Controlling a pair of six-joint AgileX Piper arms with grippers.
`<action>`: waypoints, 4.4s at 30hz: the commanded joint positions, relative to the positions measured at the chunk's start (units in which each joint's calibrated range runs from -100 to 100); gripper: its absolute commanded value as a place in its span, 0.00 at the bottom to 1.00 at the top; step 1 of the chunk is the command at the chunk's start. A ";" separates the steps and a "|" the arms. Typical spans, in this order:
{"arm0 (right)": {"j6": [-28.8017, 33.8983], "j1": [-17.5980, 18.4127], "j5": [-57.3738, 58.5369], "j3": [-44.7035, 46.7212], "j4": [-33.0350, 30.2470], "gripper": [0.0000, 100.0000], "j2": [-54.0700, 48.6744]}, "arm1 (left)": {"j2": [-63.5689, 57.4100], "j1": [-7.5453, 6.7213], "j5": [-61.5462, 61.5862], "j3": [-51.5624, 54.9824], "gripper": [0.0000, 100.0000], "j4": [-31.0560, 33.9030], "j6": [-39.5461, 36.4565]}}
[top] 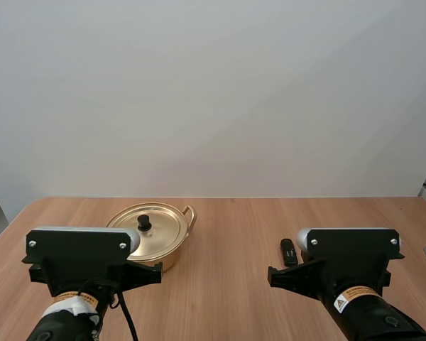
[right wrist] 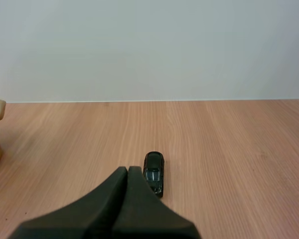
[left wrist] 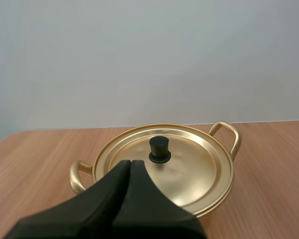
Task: Open the pot, put the car inside, and close it
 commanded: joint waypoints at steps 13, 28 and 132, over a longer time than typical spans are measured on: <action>0.04 -0.04 0.07 0.00 0.01 0.00 -0.01 | 0.00 -0.03 0.00 0.00 0.00 0.04 0.00; 0.04 -0.04 0.07 0.00 0.01 0.00 -0.01 | 0.00 -0.03 0.00 0.00 0.00 0.04 0.00; -23.25 -0.15 32.40 -26.75 6.30 0.00 -0.85 | 96.60 -0.03 71.23 -76.05 0.78 -2.45 22.87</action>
